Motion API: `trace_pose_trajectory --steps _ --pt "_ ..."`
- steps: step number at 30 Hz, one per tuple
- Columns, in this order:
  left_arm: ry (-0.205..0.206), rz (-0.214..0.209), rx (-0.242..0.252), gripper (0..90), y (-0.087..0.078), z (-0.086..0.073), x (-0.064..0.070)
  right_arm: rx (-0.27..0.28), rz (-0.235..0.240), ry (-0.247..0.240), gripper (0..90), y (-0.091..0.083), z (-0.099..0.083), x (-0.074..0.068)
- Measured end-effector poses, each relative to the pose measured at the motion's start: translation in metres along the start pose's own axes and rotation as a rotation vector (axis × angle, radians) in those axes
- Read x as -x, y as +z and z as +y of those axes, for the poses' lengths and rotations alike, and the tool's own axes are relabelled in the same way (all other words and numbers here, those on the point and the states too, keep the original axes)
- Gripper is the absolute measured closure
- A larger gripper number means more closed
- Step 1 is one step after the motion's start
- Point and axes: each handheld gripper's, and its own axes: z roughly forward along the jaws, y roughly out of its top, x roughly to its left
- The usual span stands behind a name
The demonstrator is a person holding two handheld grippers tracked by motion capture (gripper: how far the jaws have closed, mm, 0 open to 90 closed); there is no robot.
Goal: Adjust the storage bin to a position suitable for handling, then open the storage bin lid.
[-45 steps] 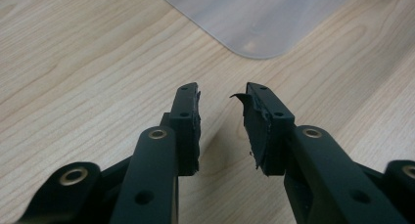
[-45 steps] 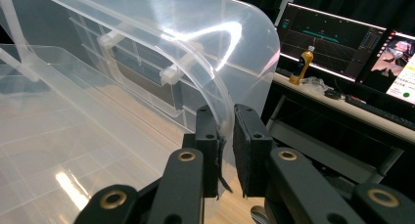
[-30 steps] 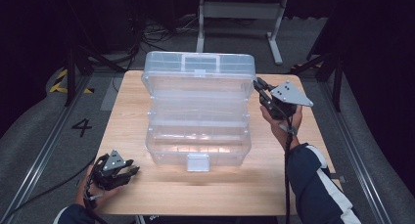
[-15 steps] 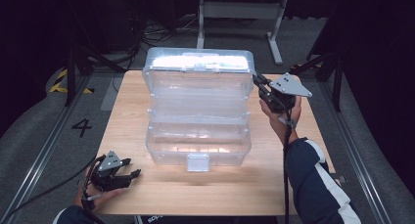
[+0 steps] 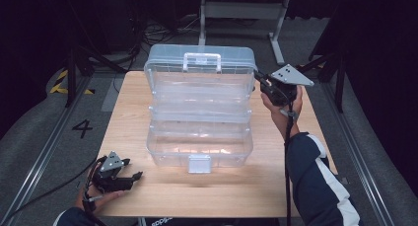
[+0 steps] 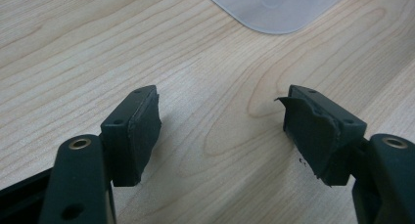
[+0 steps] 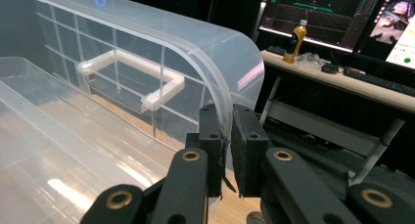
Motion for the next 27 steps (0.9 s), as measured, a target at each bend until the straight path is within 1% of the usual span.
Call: trace_pose_trajectory --steps 3,5,6,8,13,18,19,21,22,23,26,27 --pt "-0.003 0.000 -0.001 29.8 0.000 0.000 0.000 -0.004 0.004 0.008 84.3 0.003 0.001 0.003" --pt "0.010 0.001 -0.006 29.0 0.000 0.001 -0.001 -0.011 0.007 0.005 84.2 0.005 0.002 0.004" --pt "0.015 0.002 -0.001 28.3 0.001 0.001 -0.001 -0.014 0.008 0.006 84.2 0.006 0.003 0.004" --pt "0.006 -0.006 -0.005 27.0 0.002 0.002 -0.001 -0.019 0.010 0.007 84.1 0.008 0.004 0.006" --pt "0.012 -0.002 -0.002 26.7 0.002 0.001 -0.001 -0.024 0.016 0.023 84.0 0.014 0.004 0.010" --pt "0.012 -0.001 -0.002 26.6 0.001 0.001 -0.001 -0.039 0.015 0.020 83.9 0.021 0.007 0.013" --pt "0.011 -0.003 -0.002 26.6 0.002 0.001 -0.001 -0.041 0.023 0.034 84.0 0.022 0.007 0.014" --pt "0.020 0.005 -0.004 26.5 0.001 0.002 -0.002 -0.046 0.027 0.041 84.0 0.024 0.007 0.017" --pt "0.018 0.001 -0.006 26.4 0.001 0.002 -0.001 -0.050 0.027 0.044 83.9 0.026 0.008 0.017" --pt "0.022 0.006 -0.004 26.4 0.001 0.002 -0.002 -0.053 0.028 0.040 83.9 0.027 0.008 0.018" --pt "0.013 -0.004 -0.003 26.4 0.002 0.001 -0.001 -0.062 0.029 0.049 83.8 0.031 0.009 0.020" --pt "0.022 0.004 -0.001 26.4 0.001 0.002 -0.002 -0.062 0.030 0.049 83.8 0.032 0.009 0.021"
